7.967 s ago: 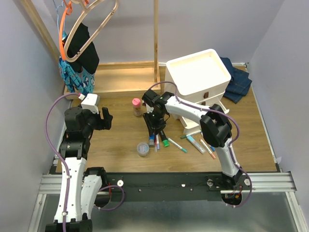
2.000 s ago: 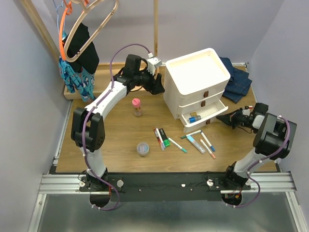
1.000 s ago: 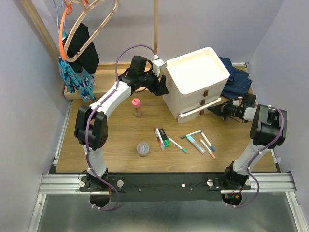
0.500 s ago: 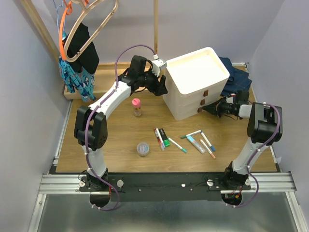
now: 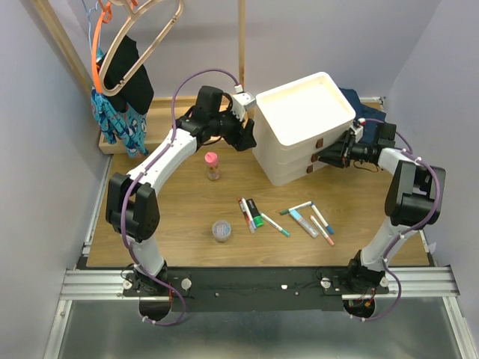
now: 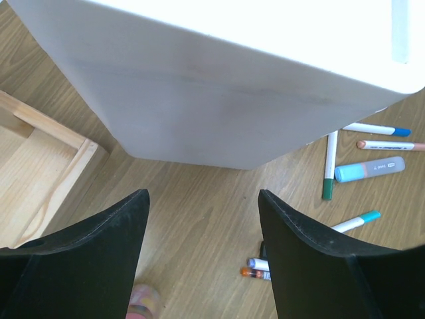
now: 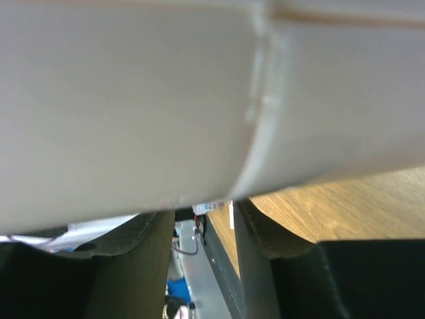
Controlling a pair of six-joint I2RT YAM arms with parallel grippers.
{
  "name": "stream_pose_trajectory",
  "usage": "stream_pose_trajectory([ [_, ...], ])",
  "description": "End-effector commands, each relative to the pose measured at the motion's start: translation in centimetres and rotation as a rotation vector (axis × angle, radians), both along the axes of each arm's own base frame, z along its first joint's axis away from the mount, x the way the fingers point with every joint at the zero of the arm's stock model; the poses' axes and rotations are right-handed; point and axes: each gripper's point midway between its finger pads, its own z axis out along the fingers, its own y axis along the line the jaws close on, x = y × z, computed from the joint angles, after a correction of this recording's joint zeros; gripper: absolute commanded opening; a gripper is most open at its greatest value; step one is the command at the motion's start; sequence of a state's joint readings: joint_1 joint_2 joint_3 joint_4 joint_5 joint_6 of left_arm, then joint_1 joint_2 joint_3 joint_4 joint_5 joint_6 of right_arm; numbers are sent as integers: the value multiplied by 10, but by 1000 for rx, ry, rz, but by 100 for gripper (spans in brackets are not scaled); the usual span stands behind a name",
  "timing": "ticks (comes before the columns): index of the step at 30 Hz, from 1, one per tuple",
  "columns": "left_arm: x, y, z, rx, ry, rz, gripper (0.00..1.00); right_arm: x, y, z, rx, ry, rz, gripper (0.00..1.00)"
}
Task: Sort the stationery into containers
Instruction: Open the drawer in the storage box.
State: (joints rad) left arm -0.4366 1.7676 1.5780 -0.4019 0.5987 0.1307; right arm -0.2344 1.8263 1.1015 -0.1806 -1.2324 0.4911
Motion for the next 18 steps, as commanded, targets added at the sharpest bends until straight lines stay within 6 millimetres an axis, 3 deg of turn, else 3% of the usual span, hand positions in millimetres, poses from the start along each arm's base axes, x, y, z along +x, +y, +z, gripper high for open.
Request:
stream_pose_trajectory([
  [1,-7,2,5,18,-18,-7,76,4,1,8,21,-80,92,45],
  [12,-6,4,5,27,-25,-2,75,-3,2,-10,8,-6,58,41],
  [18,-3,1,8,15,-29,-3,76,-3,1,-17,-3,23,26,48],
])
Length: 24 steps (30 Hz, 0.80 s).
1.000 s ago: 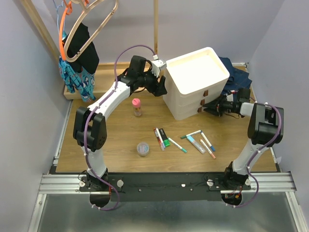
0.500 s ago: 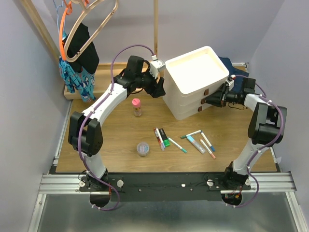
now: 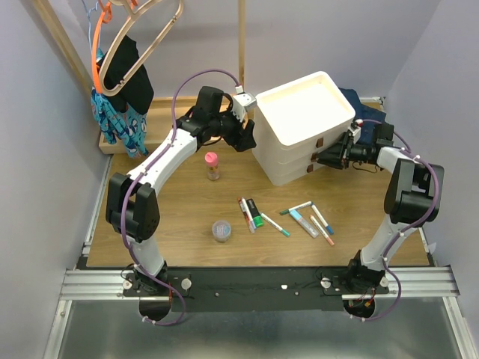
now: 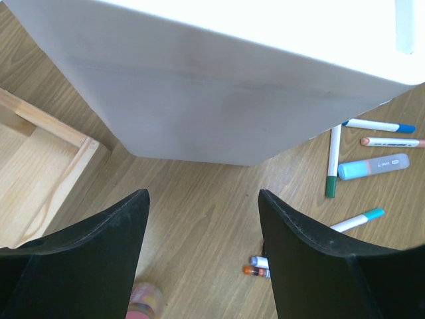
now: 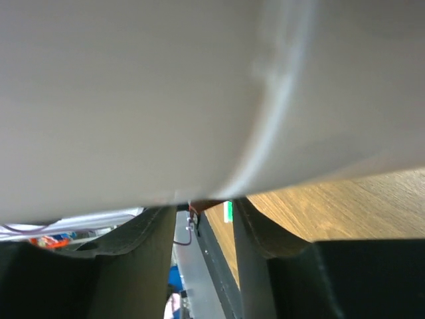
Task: Sort the stationery into containers
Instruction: Open the drawer in the storage box.
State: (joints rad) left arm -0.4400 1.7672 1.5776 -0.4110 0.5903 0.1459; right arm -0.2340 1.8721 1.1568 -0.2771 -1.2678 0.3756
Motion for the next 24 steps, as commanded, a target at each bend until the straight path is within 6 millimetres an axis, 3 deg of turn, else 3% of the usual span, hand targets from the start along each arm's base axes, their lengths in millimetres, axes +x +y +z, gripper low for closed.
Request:
stream_pose_trajectory([
  [1,-2,0,9,2,-21,1,76,-3,2,-14,-4,54,-26,49],
  [6,-2,-1,9,2,-21,1,76,-2,1,-17,-10,61,-36,49],
  [10,-2,-1,7,3,-19,0,76,1,1,-18,-3,71,-49,37],
  [17,-3,-1,6,9,-19,4,76,6,1,-18,27,89,-84,44],
  [24,-4,-1,2,16,-12,6,76,8,2,-17,41,46,-72,37],
])
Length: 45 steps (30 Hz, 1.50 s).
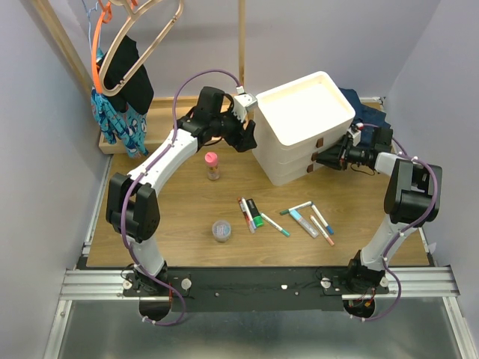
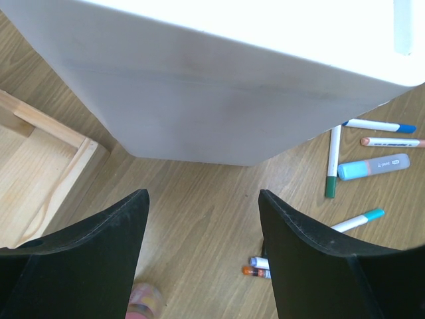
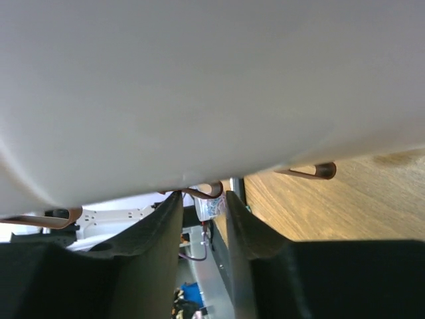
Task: Sort the stationery into containers
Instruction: Open the drawer in the storage box.
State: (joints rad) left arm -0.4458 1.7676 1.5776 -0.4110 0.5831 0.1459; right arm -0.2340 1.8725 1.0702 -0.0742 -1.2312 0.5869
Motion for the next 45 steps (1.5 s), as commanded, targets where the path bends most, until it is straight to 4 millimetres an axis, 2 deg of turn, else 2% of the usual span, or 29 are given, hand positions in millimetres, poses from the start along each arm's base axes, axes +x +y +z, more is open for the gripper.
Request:
stream_pose_trajectory([
  [1,-4,0,2,13,-10,5,76,2,3,-4,20,-35,1,35],
  [6,-4,-1,1,16,-8,5,76,-3,6,-4,39,-47,5,30],
  [10,-5,-1,0,20,-8,3,76,-7,7,-7,42,-53,11,19],
  [15,-5,-2,-1,24,-10,0,77,-10,8,-6,40,-91,9,14],
  [20,-6,-2,-2,29,-7,-1,76,-15,9,-1,49,-104,14,1],
  [24,-7,-2,-1,31,-10,-4,77,-26,11,4,33,-104,47,1],
  [25,-7,-2,-2,31,-7,-3,77,-28,11,5,23,-128,58,3],
  [27,-7,-3,-3,32,-7,-6,77,-28,11,8,13,-143,54,16],
  [28,-7,-3,-3,30,-5,-7,77,-29,11,9,22,-144,58,26],
  [31,-7,-5,-4,29,-3,-12,77,-24,10,7,14,-142,49,39],
  [37,-8,-4,-3,35,-9,-12,77,-12,7,0,2,-129,19,44],
  [45,-9,-5,-5,43,-8,-14,77,6,4,4,16,-169,-11,43],
])
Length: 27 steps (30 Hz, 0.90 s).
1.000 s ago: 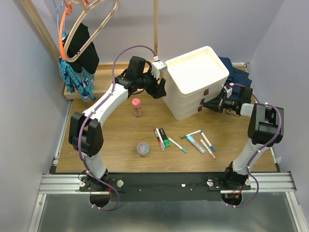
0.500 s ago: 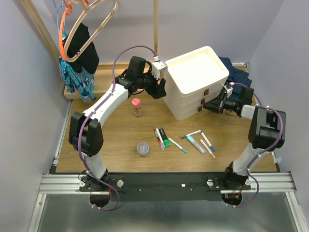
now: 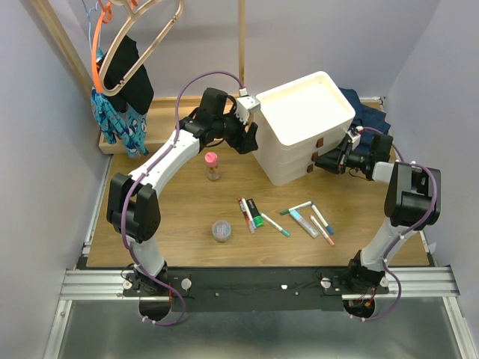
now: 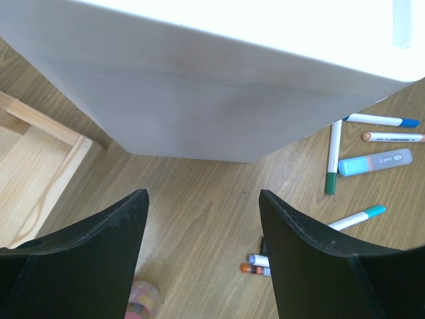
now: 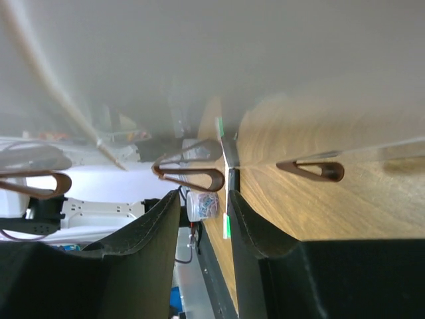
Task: Sort the stationery into containers
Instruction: Open the drawer in the storage box.
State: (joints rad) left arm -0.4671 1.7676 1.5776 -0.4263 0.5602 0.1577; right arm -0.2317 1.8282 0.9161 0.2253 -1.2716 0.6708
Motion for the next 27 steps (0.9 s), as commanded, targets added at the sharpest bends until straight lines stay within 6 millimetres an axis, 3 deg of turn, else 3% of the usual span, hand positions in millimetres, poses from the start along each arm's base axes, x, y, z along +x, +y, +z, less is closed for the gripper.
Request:
stream_pose_trajectory([
  [1,-5,0,-2,21,-5,-7,77,20,-3,5,-2,-53,-25,42],
  [15,-3,-5,-5,25,-1,-11,77,21,-1,0,20,-69,-46,35],
  [21,-5,-5,-5,33,-4,-12,77,15,1,1,27,-76,-20,11],
  [26,-5,-4,-4,39,-10,-12,77,-7,5,5,14,-26,35,2],
  [27,-6,-4,-2,38,-15,-14,77,-9,4,8,-19,-89,61,1],
])
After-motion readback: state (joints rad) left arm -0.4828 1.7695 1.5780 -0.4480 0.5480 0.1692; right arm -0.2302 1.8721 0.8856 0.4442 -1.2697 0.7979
